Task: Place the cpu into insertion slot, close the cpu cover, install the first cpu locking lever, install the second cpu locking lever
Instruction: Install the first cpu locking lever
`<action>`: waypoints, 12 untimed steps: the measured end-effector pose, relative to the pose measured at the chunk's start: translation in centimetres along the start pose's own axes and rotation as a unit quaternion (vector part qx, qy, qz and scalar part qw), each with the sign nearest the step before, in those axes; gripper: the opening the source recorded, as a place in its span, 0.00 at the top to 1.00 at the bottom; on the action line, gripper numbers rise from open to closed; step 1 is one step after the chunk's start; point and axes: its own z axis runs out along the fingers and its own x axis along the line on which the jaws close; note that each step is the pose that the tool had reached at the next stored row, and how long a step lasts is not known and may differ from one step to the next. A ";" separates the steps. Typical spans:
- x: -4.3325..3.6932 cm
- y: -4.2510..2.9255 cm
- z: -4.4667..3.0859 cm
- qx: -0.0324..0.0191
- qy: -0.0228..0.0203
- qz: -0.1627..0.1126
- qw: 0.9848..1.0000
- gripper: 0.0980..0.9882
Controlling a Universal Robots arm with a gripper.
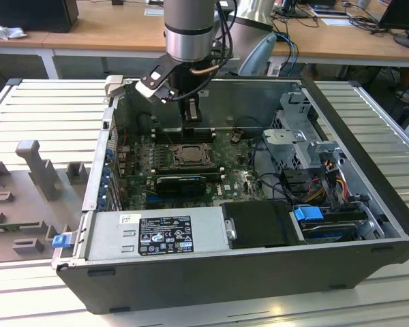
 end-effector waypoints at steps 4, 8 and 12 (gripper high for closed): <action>0.01 0.02 -0.76 0.000 0.000 0.000 1.000 0.99; 0.03 0.03 -1.21 0.000 0.000 -0.004 1.000 0.99; 0.03 0.03 -1.22 0.001 0.001 -0.045 0.999 0.99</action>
